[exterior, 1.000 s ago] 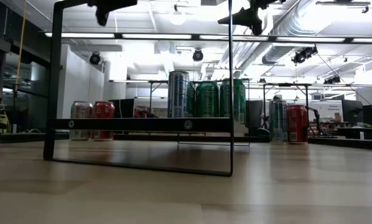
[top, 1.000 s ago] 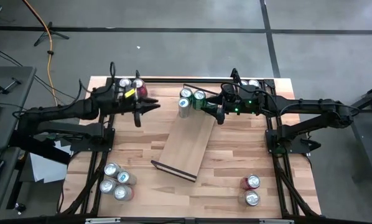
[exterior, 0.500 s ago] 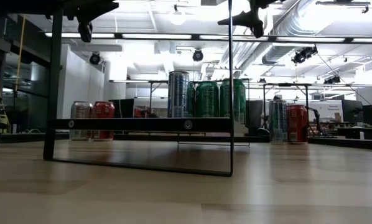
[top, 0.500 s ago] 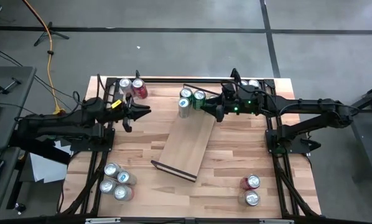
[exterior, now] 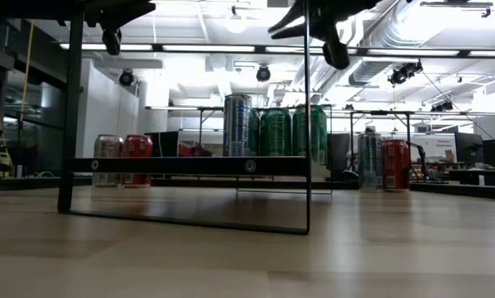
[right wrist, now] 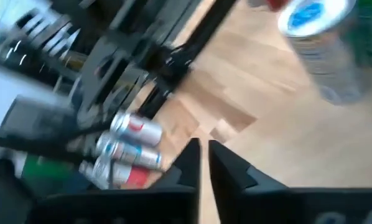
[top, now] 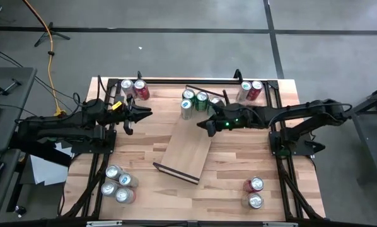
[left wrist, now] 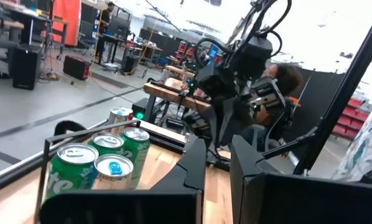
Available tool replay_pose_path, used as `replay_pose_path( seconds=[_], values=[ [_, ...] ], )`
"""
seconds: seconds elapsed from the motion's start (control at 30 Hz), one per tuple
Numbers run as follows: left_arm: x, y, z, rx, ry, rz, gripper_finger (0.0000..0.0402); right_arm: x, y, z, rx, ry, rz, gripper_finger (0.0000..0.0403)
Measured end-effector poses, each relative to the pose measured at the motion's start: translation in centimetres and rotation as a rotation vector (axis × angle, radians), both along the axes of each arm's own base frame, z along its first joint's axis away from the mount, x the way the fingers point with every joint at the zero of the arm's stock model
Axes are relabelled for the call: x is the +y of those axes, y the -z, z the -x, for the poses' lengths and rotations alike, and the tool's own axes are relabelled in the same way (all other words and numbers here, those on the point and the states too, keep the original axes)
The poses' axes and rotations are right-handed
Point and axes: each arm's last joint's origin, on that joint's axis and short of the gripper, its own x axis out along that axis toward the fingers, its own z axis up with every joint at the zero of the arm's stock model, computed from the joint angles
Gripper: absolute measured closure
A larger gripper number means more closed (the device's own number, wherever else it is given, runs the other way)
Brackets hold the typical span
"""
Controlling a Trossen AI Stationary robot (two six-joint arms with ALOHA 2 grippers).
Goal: Place canned beverage on shelf
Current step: Put the top left blue soda can on the shelf
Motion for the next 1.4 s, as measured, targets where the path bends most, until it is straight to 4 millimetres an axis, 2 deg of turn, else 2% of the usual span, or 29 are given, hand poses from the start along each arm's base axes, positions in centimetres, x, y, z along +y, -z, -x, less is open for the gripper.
replay_pose_path(
  seconds=[0.1, 0.3, 0.43, 0.57, 0.73, 0.97, 1.17, 1.4],
  values=[
    [0.0, 0.0, 0.0, 0.006, -0.004, -0.034, 0.0397, 0.1, 1.3, -0.8, 0.020, 0.130, -0.095, 0.0385],
    [0.0, 0.2, 0.0, 0.032, -0.007, -0.033, 0.0397, -0.3, 4.8, -3.7, 0.018, 0.207, -0.170, 0.0398],
    [0.0, 0.6, 0.0, 0.070, -0.008, -0.027, 0.0397, -1.0, 5.8, -4.9, -0.035, 0.268, -0.213, 0.0402],
    [0.0, 0.9, -0.1, 0.103, -0.008, -0.023, 0.0397, -1.6, 6.8, -5.2, -0.014, 0.311, -0.251, 0.0402],
    [0.0, 1.0, -0.1, 0.110, -0.010, -0.022, 0.0397, -1.6, 7.1, -5.2, 0.006, 0.328, -0.246, 0.0403],
    [0.1, 1.2, 0.0, 0.133, -0.035, -0.019, 0.0397, -1.3, 7.8, -5.1, 0.016, 0.442, -0.261, 0.0403],
    [0.2, 1.5, -0.2, 0.157, -0.040, -0.016, 0.0397, -1.6, 7.9, -5.3, -0.054, 0.576, -0.279, 0.0403],
    [0.2, 1.7, -0.4, 0.175, -0.040, -0.013, 0.0397, -2.1, 8.0, -5.3, -0.085, 0.650, -0.312, 0.0403]
  ],
)
